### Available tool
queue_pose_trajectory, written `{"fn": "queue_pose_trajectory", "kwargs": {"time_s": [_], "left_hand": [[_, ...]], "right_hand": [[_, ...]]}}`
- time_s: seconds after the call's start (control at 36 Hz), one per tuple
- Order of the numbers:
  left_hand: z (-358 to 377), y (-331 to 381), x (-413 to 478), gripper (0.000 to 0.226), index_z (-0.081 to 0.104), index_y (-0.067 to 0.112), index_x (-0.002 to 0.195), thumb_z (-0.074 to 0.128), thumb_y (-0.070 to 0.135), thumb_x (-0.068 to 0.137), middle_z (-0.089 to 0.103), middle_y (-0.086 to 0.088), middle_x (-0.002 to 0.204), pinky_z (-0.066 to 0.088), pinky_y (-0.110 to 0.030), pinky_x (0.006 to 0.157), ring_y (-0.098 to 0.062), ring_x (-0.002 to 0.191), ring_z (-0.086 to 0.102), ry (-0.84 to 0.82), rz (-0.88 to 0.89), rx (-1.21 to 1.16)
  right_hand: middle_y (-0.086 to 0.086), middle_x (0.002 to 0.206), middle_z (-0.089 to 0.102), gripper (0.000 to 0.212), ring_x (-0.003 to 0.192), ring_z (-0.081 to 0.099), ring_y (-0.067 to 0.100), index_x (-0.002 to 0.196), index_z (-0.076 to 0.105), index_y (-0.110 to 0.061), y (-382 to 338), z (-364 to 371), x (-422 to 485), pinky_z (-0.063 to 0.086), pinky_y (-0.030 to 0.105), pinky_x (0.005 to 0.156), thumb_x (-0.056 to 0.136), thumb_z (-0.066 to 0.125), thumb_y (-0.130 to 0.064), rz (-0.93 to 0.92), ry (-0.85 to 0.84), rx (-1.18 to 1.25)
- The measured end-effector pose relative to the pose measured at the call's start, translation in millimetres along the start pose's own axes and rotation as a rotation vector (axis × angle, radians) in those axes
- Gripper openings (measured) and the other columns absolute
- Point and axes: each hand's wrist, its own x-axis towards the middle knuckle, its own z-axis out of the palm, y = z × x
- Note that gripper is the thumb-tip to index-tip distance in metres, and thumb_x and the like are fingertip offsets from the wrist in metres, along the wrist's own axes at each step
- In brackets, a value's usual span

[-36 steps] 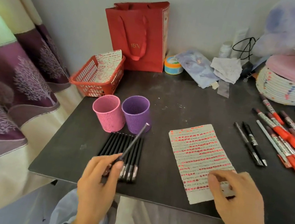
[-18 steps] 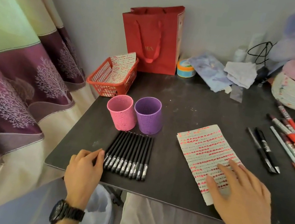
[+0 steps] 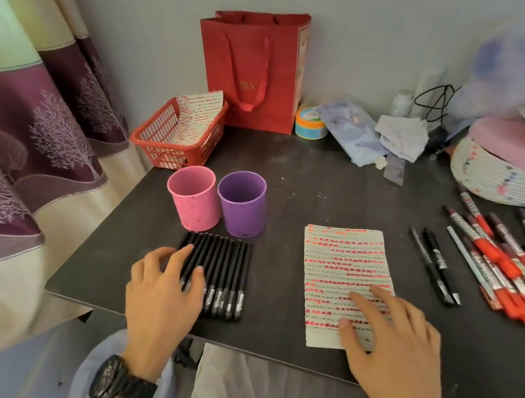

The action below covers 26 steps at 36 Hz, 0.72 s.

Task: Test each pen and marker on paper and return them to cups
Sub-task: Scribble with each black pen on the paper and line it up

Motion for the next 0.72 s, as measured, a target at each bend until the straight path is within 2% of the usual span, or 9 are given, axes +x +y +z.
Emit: {"fn": "queue_pose_trajectory", "kwargs": {"time_s": [0.17,0.25,0.31,0.36,0.44,0.53,0.61,0.67,0.72], "left_hand": [[32.3,82.1,-18.1,0.044,0.065,0.025,0.131,0.074,0.03,0.088,0.058,-0.003,0.134,0.048,-0.045,0.099,-0.027,0.127,0.052,-0.083,0.409,-0.198],[54.7,110.8,-27.2,0.044,0.059,0.03,0.138,0.063,0.038,0.094,0.051,0.0,0.146,0.042,-0.042,0.11,-0.022,0.138,0.045,-0.201,0.552,-0.246],[69.3,122.1,-32.3,0.045,0.052,0.036,0.143,0.052,0.044,0.099,0.042,0.004,0.155,0.032,-0.044,0.118,-0.018,0.147,0.034,-0.306,0.584,-0.234],[82.2,125.4,-36.4,0.048,0.039,0.043,0.15,0.037,0.05,0.103,0.026,0.009,0.163,0.011,-0.04,0.125,-0.012,0.153,0.016,-0.398,0.598,-0.151],[91.3,120.8,-37.0,0.053,0.024,0.047,0.155,0.022,0.057,0.103,0.01,0.014,0.168,-0.009,-0.034,0.122,-0.007,0.154,0.001,-0.42,0.618,-0.068],[91.2,115.5,-35.5,0.054,0.023,0.048,0.156,0.023,0.058,0.103,0.009,0.014,0.168,-0.01,-0.034,0.122,-0.007,0.155,0.002,-0.444,0.629,-0.091],[89.8,113.6,-35.2,0.052,0.029,0.047,0.154,0.027,0.058,0.103,0.013,0.013,0.167,-0.007,-0.034,0.122,-0.008,0.155,0.007,-0.45,0.629,-0.124],[89.9,113.3,-35.6,0.052,0.03,0.048,0.154,0.027,0.057,0.103,0.012,0.014,0.167,-0.007,-0.034,0.123,-0.008,0.155,0.006,-0.457,0.627,-0.135],[90.5,113.4,-35.8,0.053,0.028,0.048,0.155,0.026,0.058,0.103,0.011,0.014,0.167,-0.009,-0.034,0.123,-0.007,0.155,0.005,-0.457,0.62,-0.143]], "right_hand": [[-0.022,0.156,0.036,0.054,0.144,0.024,0.01,0.141,0.046,-0.054,1.4,0.0,2.5,0.019,0.037,0.118,0.092,0.033,-0.073,0.024,-0.121,0.002],[-0.024,0.15,0.041,0.053,0.14,0.029,0.008,0.135,0.053,-0.053,0.7,0.1,3.5,0.026,0.036,0.114,0.09,0.034,-0.073,0.047,-0.081,0.043],[-0.024,0.143,0.048,0.047,0.133,0.036,0.008,0.129,0.06,-0.051,1.8,0.6,3.6,0.032,0.035,0.109,0.089,0.043,-0.068,0.055,-0.04,0.098],[-0.025,0.136,0.053,0.033,0.125,0.04,0.005,0.122,0.066,-0.047,4.8,2.5,4.1,0.035,0.029,0.102,0.091,0.057,-0.056,0.054,0.01,0.164],[-0.03,0.125,0.054,0.021,0.114,0.041,-0.002,0.113,0.069,-0.044,9.3,3.0,5.3,0.033,0.022,0.095,0.092,0.066,-0.043,0.054,0.043,0.238],[-0.034,0.113,0.057,0.017,0.106,0.051,-0.006,0.103,0.064,-0.05,15.2,-3.6,9.3,0.044,0.017,0.091,0.094,0.068,-0.036,0.091,0.005,0.431],[-0.024,0.101,0.068,0.022,0.09,0.065,-0.006,0.099,0.065,-0.047,26.2,-17.9,20.2,0.053,0.011,0.071,0.094,0.069,-0.026,0.14,0.037,0.633],[-0.024,0.096,0.069,0.019,0.084,0.066,-0.007,0.1,0.066,-0.045,37.3,-27.7,33.2,0.05,0.008,0.065,0.094,0.067,-0.027,0.164,0.097,0.586],[-0.023,0.098,0.067,0.019,0.083,0.062,-0.007,0.107,0.066,-0.041,51.6,-37.3,50.1,0.041,0.007,0.067,0.095,0.066,-0.026,0.208,0.149,0.455]]}}
